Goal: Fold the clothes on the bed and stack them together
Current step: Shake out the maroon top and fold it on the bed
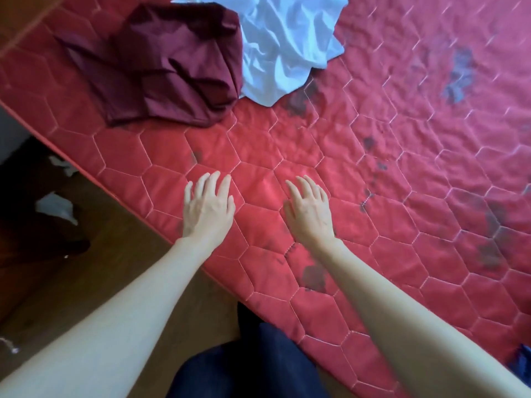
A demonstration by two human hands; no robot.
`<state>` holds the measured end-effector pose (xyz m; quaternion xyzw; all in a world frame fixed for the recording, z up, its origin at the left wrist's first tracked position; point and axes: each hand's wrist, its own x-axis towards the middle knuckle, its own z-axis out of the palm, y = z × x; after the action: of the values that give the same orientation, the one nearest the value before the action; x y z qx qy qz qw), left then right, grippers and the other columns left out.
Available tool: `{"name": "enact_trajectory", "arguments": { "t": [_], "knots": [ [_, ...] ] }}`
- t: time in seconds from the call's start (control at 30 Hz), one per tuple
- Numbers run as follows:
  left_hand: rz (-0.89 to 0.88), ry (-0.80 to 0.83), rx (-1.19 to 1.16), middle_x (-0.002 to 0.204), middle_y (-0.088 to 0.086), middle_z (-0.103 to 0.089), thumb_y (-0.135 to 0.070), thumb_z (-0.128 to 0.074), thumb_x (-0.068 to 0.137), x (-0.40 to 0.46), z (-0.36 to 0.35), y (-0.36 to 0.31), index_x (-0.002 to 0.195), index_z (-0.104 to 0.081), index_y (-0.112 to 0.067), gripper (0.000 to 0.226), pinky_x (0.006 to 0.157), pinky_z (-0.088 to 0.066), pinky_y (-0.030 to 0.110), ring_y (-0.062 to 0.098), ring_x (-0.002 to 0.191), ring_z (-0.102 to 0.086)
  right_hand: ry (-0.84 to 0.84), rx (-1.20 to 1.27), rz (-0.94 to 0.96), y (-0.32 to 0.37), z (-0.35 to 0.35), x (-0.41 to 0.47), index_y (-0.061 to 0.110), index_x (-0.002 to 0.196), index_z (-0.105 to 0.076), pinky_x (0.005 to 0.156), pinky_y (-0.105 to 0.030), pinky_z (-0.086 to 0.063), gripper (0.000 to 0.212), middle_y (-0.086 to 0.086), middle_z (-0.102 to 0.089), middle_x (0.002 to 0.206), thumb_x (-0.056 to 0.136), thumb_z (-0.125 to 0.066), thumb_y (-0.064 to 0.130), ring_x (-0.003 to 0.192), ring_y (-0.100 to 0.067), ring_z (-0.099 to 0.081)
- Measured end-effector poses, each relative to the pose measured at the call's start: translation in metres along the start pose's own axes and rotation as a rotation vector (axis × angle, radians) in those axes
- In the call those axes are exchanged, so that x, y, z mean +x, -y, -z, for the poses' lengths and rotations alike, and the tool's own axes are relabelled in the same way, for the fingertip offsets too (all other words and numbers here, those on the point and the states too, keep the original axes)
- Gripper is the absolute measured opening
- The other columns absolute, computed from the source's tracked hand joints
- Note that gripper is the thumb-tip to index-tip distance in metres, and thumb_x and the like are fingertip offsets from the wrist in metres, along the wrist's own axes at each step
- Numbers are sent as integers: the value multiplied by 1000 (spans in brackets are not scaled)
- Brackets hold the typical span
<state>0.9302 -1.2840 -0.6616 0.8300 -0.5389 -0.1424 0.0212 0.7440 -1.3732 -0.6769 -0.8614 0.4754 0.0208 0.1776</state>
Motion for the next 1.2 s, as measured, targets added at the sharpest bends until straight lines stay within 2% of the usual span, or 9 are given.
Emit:
{"name": "enact_trajectory", "arguments": {
  "t": [0.23, 0.43, 0.63, 0.77, 0.83, 0.93, 1.07, 1.13, 1.2],
  "knots": [
    [5, -64, 19, 146, 12, -43, -25, -52, 94, 85, 11, 67, 141, -46, -12, 49, 112, -23, 50, 29, 137, -35, -5, 30, 59, 51, -2, 98, 8, 140, -48, 113, -46, -25, 45, -17, -43, 146, 95, -47, 15, 142, -29, -29],
    [-33, -70, 90, 152, 15, -34, -27, -60, 91, 141, 12, 155, 146, -39, -11, 61, 112, -23, 53, 32, 140, -30, -1, -3, 109, 107, -25, 173, 12, 146, -39, 116, -45, -19, 52, -15, -32, 154, 96, -49, 23, 146, -28, -21],
    [-183, -82, 112, 149, 15, -39, -24, -72, 82, 196, 11, 218, 142, -45, -13, 67, 109, -28, 57, 36, 138, -34, 123, -67, 137, 160, -60, 221, 17, 150, -31, 118, -44, -11, 64, -11, -24, 158, 94, -52, 38, 148, -24, -14],
    [-369, -149, 110, 141, 12, -50, -23, -77, 76, 225, 4, 232, 129, -61, -18, 56, 107, -31, 59, 35, 132, -44, 120, -134, 140, 182, -82, 243, 15, 146, -38, 117, -44, -16, 58, -9, -32, 154, 93, -52, 34, 145, -23, -23],
    [-469, -216, 90, 133, 10, -59, -19, -77, 74, 234, 1, 232, 111, -71, -17, 37, 106, -34, 59, 35, 126, -51, 54, -137, 109, 185, -83, 250, 12, 136, -51, 112, -43, -27, 48, -10, -46, 144, 92, -52, 27, 137, -25, -37],
    [-546, -293, -17, 110, 7, -70, -11, -77, 74, 243, 5, 231, 89, -76, -13, 15, 103, -39, 56, 33, 112, -62, -72, -119, 68, 184, -79, 256, 8, 106, -68, 94, -41, -42, 25, -10, -64, 117, 86, -55, 14, 114, -30, -58],
    [-491, -295, -246, 82, 9, -73, 1, -71, 72, 246, 37, 219, 87, -75, -5, 17, 81, -52, 43, 30, 82, -70, -88, -90, -104, 172, -58, 259, 13, 104, -66, 86, -34, -35, 23, -3, -65, 107, 87, -50, 14, 105, -26, -56],
    [-432, -293, -309, 81, 10, -72, 4, -67, 73, 245, 63, 210, 91, -74, -3, 21, 66, -52, 39, 31, 75, -69, -163, -41, -209, 167, -37, 258, 14, 102, -65, 77, -33, -33, 22, -2, -66, 99, 85, -51, 13, 97, -27, -57],
    [-390, -303, -330, 82, 11, -72, 3, -64, 76, 242, 94, 201, 97, -74, -4, 24, 61, -53, 40, 32, 75, -68, -279, 31, -286, 168, -8, 257, 13, 96, -65, 64, -33, -30, 20, -4, -66, 91, 81, -52, 10, 88, -29, -58]
  ]
}}
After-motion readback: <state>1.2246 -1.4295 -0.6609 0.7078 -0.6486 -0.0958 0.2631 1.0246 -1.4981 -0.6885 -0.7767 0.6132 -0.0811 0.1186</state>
